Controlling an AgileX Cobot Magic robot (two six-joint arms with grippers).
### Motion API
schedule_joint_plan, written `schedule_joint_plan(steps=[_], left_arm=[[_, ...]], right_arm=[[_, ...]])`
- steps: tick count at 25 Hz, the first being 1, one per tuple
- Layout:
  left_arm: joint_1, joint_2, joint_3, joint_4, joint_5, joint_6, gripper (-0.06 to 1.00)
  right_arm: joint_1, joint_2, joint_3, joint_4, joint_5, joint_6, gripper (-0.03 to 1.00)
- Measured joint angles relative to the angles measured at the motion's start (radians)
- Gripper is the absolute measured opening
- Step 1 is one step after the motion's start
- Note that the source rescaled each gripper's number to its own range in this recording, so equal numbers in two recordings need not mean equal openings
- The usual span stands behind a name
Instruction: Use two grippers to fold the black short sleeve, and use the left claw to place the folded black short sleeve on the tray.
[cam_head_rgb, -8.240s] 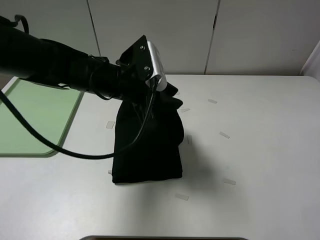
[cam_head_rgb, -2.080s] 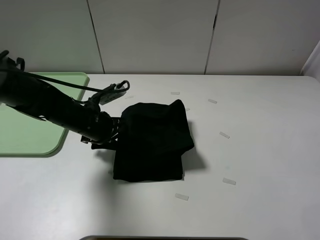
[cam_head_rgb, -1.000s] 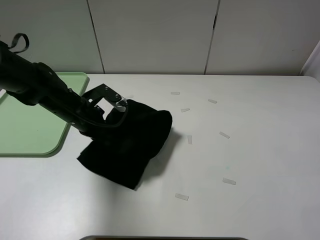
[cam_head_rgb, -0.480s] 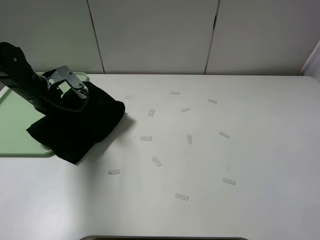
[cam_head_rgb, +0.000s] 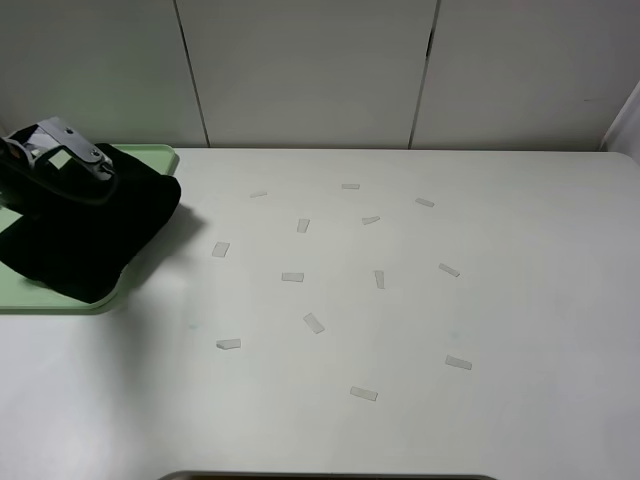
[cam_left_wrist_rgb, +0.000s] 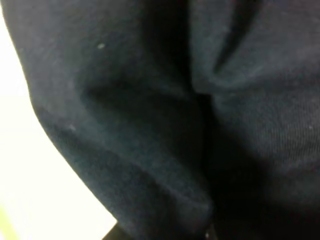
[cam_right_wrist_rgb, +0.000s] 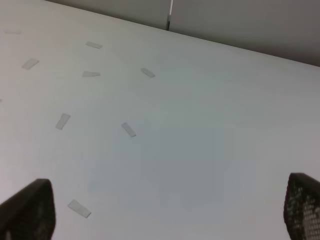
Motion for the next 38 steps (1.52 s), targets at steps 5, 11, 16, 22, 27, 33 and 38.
schedule_joint_plan(steps=[5,11,16,22,27,33,38], left_arm=[[0.036,0.0,0.0,0.013,-0.035,-0.057,0.1],[0.083,0.0,0.0,0.014,-0.039,-0.109,0.1],[0.122,0.0,0.0,0.014,-0.009,-0.136,0.1],[0.145,0.0,0.017,0.013,-0.017,-0.149,0.1],[0.161,0.0,0.052,0.0,-0.105,-0.16,0.57],[0.159,-0.028,0.056,-0.005,-0.214,-0.192,0.97],[0.136,-0.108,0.056,-0.007,-0.287,-0.193,1.0]], right_arm=[[0.0,0.0,0.0,0.0,0.0,0.0,1.0],[0.0,0.0,0.0,0.0,0.0,0.0,1.0],[0.0,0.0,0.0,0.0,0.0,0.0,1.0],[0.0,0.0,0.0,0.0,0.0,0.0,1.0],[0.0,0.0,0.0,0.0,0.0,0.0,1.0],[0.0,0.0,0.0,0.0,0.0,0.0,1.0],[0.0,0.0,0.0,0.0,0.0,0.0,1.0]])
